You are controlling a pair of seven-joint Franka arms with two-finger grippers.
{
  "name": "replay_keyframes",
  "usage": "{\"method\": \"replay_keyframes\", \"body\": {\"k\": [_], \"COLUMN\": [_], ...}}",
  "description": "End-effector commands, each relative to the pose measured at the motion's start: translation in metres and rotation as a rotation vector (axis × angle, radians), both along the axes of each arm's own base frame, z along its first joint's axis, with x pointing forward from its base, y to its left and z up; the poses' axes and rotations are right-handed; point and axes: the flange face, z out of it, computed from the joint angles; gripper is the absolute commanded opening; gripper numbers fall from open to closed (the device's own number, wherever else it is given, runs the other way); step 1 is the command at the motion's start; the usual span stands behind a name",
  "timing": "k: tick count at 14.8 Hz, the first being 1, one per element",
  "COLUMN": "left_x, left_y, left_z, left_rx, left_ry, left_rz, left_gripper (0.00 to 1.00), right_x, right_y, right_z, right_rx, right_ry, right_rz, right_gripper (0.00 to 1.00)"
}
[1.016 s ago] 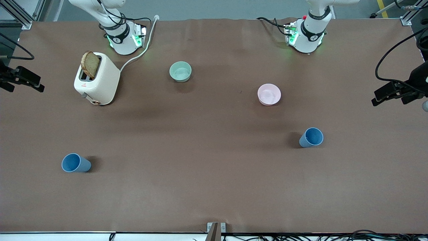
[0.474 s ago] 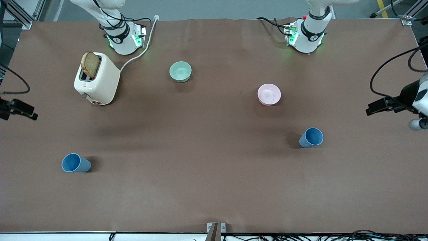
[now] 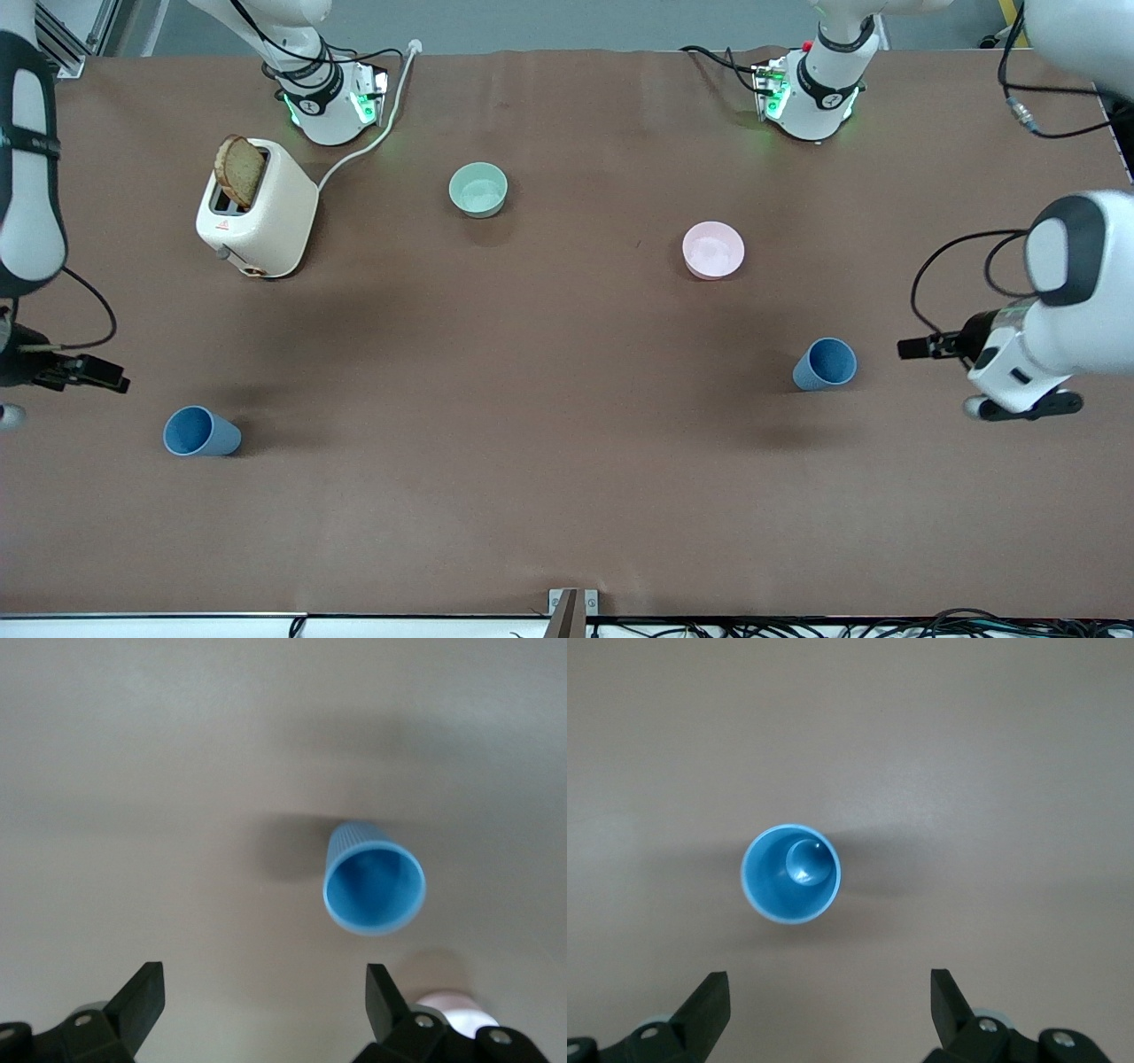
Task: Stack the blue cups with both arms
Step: 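Move the right gripper to one blue cup while the left gripper reaches another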
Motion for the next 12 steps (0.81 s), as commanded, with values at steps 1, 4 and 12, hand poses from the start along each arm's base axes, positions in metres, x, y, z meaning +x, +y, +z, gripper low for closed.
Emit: {"method": "replay_keyframes", "body": {"k": [1,4,12], "left_x": [-0.013,-0.019,-0.028], "left_y": [-0.003,-0.021,-0.032], "left_z": [-0.046,-0.066,-0.117], "left_rx": [-0.009,-0.005,0.0], "left_ry": [-0.042,-0.063,0.032], "left_rz": [-0.006,-0.012,-0.027], "left_gripper": [1.0,1.0,1.0], "right_x": [0.011,0.014,0.026], "right_y": [-0.008,-0.02,-0.016], "right_z": [-0.05,-0.089,-0.144], "right_rx": [0.031,0.039,0.077], "right_ry": [-0.018,-0.018,-0.059], "right_rz": [-0.016,-0.038,-0.086], "right_gripper": [0.99,0.98,0.9]}}
